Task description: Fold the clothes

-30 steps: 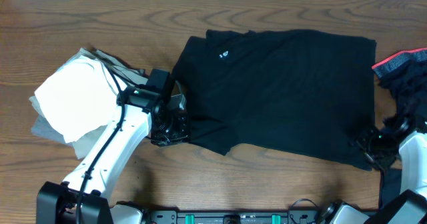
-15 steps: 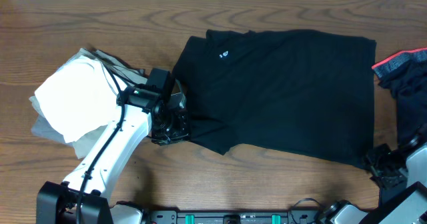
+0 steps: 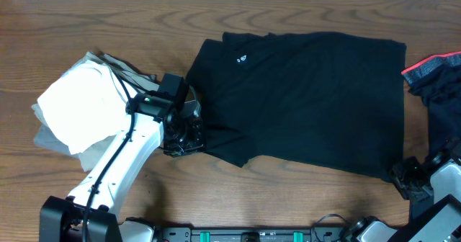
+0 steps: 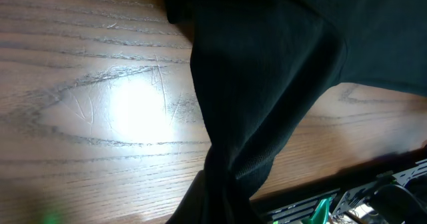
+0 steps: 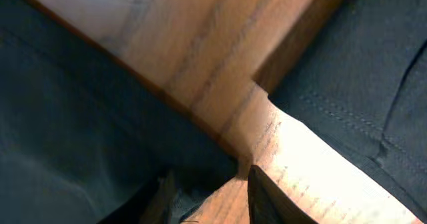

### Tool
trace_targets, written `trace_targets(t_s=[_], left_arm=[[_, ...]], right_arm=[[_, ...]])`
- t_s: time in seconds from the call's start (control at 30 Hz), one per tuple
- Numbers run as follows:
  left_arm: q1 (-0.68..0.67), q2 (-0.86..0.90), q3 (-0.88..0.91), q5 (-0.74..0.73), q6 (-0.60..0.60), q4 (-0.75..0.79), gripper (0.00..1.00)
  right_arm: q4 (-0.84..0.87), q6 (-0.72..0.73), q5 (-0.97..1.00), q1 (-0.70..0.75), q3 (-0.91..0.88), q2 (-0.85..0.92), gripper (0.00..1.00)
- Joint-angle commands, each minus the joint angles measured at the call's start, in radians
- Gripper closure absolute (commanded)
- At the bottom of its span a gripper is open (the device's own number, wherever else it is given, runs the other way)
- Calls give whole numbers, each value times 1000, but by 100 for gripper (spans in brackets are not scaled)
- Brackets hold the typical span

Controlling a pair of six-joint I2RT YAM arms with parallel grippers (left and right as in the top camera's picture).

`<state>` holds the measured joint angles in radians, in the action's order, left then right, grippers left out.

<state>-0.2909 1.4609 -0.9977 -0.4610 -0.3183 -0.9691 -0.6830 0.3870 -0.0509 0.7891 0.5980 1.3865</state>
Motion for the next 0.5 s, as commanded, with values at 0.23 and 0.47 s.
trace_targets(t_s=[0.23,0.47], left_arm=[[2,-8,-19,8,-9,7,94],[2,-8,-19,8,22,8,94]], right_arm=[[4,1,18,6,-1,0,98],[-45,-39,-83,6,67,-11,99]])
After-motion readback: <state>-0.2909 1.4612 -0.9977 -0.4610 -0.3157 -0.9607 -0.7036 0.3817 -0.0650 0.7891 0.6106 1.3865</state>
